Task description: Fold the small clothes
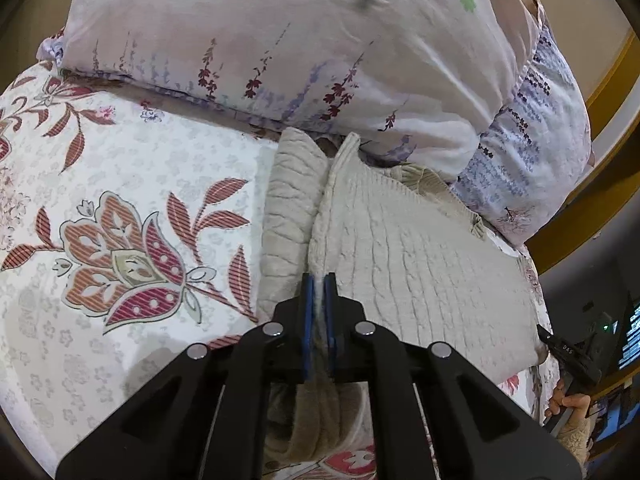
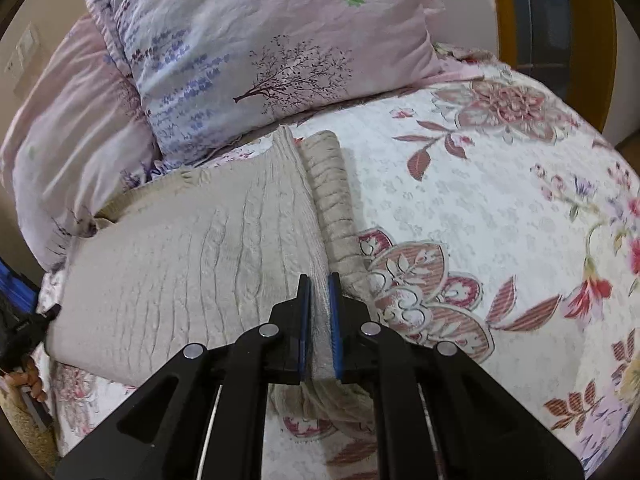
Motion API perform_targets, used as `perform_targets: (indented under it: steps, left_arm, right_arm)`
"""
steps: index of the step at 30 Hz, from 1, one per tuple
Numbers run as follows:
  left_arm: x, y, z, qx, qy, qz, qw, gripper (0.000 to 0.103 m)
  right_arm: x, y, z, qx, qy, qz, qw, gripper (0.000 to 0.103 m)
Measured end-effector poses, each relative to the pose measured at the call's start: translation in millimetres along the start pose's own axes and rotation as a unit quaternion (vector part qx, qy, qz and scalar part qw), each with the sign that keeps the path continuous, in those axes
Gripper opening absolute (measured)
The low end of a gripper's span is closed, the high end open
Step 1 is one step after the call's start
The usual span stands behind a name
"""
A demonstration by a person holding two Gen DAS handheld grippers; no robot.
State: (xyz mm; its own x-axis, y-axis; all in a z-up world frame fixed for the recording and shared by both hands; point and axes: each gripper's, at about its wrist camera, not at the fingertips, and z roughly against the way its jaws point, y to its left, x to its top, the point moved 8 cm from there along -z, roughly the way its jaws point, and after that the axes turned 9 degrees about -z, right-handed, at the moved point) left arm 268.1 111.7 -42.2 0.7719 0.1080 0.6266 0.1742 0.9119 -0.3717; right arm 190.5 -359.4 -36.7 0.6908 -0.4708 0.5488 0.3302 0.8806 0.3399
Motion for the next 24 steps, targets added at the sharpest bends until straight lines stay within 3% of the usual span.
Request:
perform_targets:
  steps: [2, 7, 10, 18, 22, 24]
  left_arm:
    - [2, -2, 4, 0.000, -0.008, 0.000, 1.0000, 0.015]
    - [15, -15, 29, 0.001, -0.058, -0.016, 0.9982, 0.045]
    - [19, -38, 35, -0.011, -0.072, -0.051, 0.9960, 0.053]
    - [2, -59, -4, -0.019, -0.012, -0.070, 0.9973, 0.056]
    - [-6, -52, -16, -0.017, -0.001, -0.065, 0.9977, 0.056]
    - [-7, -53, -17, -0.014, -0.001, -0.072, 0.9973, 0.057]
  right_arm:
    - [3, 3, 3, -0.011, -0.004, 0.010, 1.000, 0.010]
    - [16, 20, 18, 0.002, -0.037, 0.030, 0.999, 0.016]
    - [14, 42, 15, 0.011, -0.032, 0.059, 0.998, 0.026]
    - [-1, 94, 5, 0.028, -0.031, 0.131, 0.990, 0.030]
    - [-11, 75, -24, -0.035, 0.008, 0.138, 0.990, 0.033]
    - [-7, 66, -26, -0.001, 0.015, 0.096, 0.995, 0.035]
